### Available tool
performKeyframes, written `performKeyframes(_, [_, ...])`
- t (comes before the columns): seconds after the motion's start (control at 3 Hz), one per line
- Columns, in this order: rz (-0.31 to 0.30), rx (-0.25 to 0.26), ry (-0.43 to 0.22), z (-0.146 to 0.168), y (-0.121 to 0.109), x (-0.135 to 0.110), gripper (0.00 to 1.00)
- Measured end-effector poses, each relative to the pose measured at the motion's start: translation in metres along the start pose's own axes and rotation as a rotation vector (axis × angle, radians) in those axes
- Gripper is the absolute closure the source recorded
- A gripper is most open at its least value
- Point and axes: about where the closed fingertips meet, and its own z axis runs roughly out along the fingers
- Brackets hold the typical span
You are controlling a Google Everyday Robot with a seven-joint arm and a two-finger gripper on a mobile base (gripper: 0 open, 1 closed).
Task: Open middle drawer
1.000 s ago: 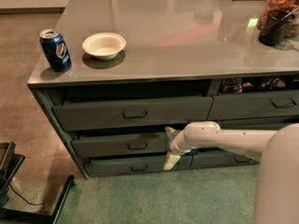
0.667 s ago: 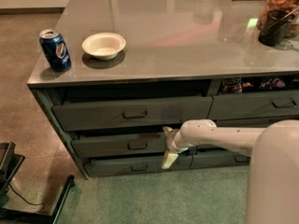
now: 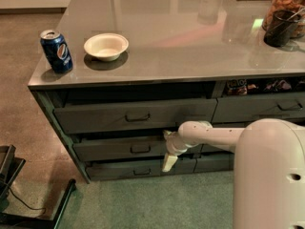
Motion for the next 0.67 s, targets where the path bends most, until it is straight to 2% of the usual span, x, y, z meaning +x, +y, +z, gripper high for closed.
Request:
performKeyframes(0.33, [0.0,0.0,0.0,0.0,0.0,0.0,0.0])
performKeyframes(0.67, [0.0,0.0,0.0,0.0,0.0,0.0,0.18])
